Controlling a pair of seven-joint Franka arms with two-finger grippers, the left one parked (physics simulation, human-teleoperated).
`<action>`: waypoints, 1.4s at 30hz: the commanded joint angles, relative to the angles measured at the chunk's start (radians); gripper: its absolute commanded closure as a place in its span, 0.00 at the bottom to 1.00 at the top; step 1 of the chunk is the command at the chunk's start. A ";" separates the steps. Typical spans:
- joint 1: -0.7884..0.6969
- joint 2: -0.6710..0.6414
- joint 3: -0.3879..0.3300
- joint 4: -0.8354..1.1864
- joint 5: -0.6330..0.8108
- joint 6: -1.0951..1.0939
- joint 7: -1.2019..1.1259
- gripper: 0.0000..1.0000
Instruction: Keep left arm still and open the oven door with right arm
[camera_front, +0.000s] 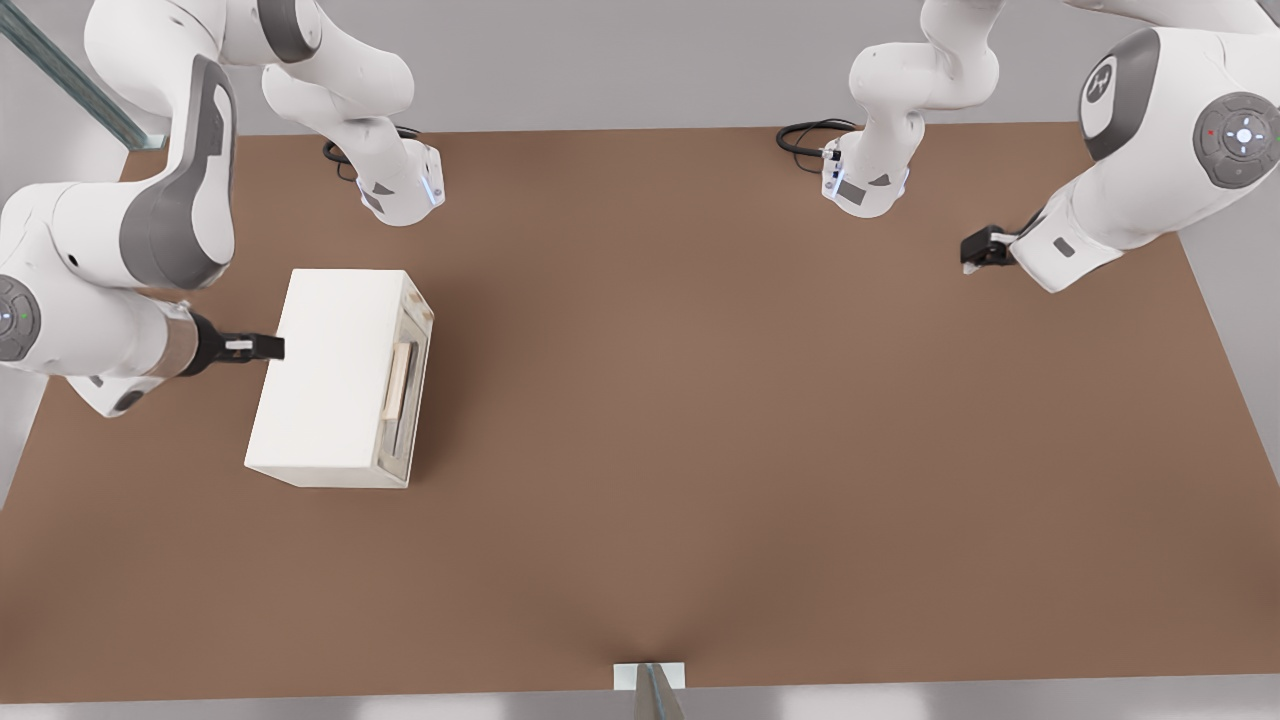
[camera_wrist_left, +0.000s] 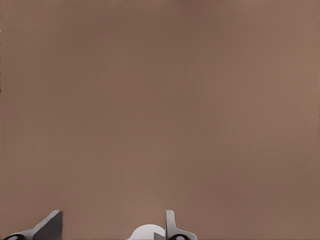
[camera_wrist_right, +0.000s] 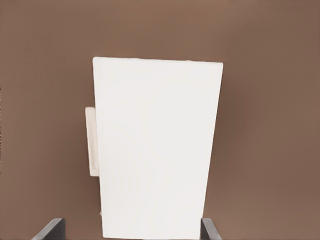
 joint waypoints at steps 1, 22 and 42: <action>0.000 -0.002 -0.001 0.000 0.007 0.112 -0.030 0.00; 0.449 0.162 0.004 -0.233 -0.484 0.141 0.298 0.79; 0.492 0.225 -0.001 -0.327 -0.496 0.135 0.457 0.79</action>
